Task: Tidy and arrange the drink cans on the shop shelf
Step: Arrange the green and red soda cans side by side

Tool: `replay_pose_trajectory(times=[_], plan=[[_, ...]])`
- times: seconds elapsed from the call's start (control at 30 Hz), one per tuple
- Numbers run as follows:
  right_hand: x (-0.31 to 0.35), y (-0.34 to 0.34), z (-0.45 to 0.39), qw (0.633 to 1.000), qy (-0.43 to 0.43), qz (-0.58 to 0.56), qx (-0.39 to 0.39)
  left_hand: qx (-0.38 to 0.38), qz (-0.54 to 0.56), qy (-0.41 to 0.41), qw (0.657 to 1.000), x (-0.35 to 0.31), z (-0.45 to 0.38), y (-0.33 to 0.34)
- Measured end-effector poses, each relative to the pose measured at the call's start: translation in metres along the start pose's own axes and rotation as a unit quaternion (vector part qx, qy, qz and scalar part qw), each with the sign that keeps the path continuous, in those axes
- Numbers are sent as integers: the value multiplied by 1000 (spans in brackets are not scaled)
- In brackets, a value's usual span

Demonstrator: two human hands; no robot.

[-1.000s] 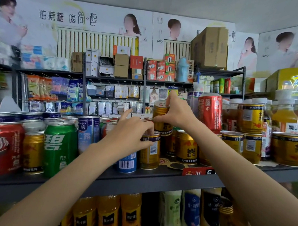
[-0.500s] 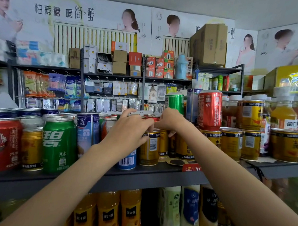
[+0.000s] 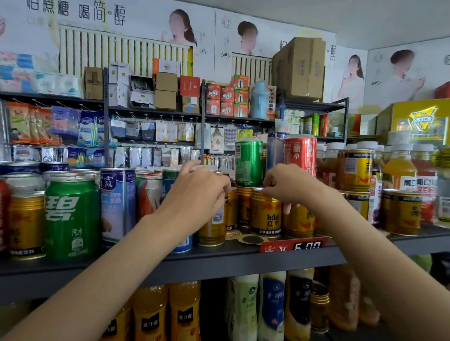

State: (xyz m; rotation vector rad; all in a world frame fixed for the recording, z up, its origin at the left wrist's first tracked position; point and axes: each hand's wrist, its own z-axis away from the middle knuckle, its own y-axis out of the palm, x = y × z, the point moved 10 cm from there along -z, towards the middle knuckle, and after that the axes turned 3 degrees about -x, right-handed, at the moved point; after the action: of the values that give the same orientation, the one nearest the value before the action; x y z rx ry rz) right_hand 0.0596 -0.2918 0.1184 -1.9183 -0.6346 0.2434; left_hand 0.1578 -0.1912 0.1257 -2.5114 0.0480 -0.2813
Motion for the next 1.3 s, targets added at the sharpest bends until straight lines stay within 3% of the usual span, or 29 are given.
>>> replay_pose_trajectory(times=[0.1,0.3,0.53,0.6,0.7,0.73,0.83,0.9,1.13,1.3], plan=[[2,22,2,999,-6,35,22,5,23,2,1000,-4,3,7],[4,15,6,994,17,-4,-111,0,32,8,999,-4,12,12],[6,-1,19,985,-5,-28,-169,-39,59,-11,997,-25,2,3],[-11,-32,31,966,-13,-66,-249,-32,79,-21,996,-32,-4,5],[-54,-91,50,906,7,-123,-404,3,110,-45,993,-42,-12,19],[-67,-98,44,906,16,-134,-402,12,119,-57,991,-45,-15,25],[-87,-79,8,949,18,-174,-261,40,136,-104,985,-52,-20,44],[-88,-60,-3,957,-19,-202,-209,52,128,-126,982,-56,-20,54],[-89,-52,-3,901,-112,-346,-237,55,139,-172,974,-53,-10,61],[-74,-62,27,852,-219,-382,-284,-29,245,-163,955,-63,-25,30]])
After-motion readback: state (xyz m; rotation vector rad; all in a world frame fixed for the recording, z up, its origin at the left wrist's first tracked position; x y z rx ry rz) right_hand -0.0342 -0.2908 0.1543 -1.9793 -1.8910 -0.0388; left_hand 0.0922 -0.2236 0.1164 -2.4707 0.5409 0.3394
